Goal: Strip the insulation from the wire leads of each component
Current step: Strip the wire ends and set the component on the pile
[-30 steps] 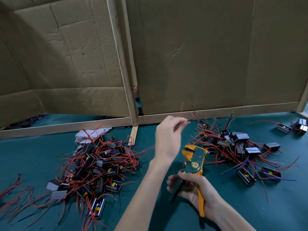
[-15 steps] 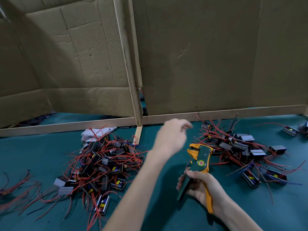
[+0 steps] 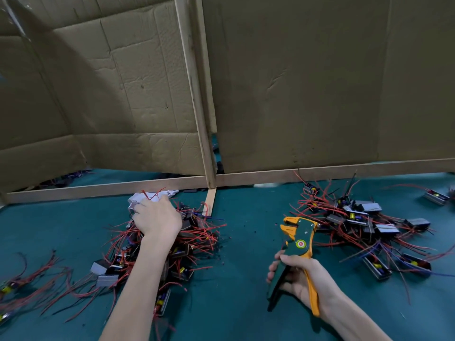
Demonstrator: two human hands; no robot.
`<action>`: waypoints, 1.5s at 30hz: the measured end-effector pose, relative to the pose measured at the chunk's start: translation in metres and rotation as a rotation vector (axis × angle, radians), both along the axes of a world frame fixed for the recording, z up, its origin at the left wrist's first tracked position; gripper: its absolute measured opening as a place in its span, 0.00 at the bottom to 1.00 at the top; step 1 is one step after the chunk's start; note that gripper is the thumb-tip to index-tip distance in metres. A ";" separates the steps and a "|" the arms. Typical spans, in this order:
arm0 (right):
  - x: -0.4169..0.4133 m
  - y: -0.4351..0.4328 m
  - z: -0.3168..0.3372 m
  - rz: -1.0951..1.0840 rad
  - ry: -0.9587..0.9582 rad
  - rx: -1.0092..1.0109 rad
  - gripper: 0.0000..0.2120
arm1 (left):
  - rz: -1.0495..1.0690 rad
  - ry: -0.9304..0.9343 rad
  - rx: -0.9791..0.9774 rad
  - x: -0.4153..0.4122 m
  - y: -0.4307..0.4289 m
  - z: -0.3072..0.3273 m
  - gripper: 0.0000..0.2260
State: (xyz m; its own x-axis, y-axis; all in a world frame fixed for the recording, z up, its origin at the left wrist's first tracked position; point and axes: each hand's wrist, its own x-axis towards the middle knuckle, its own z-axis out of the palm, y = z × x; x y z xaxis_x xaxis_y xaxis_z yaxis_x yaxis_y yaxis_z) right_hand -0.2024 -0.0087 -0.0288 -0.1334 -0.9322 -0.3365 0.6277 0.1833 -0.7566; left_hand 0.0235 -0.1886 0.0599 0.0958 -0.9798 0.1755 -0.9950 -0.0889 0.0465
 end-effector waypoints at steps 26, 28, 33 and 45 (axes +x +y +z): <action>0.000 -0.003 -0.001 -0.087 -0.040 -0.016 0.13 | -0.639 1.155 -0.392 -0.016 0.014 0.048 0.12; -0.001 -0.004 -0.001 -0.119 -0.046 -0.032 0.13 | -0.744 1.344 -0.201 -0.035 0.028 0.041 0.12; -0.009 -0.004 0.002 -0.198 -0.056 -0.082 0.11 | -0.939 1.338 0.147 -0.073 0.060 -0.024 0.15; -0.017 -0.003 0.001 -0.211 -0.051 -0.099 0.10 | -0.782 1.076 0.602 -0.055 0.036 -0.041 0.20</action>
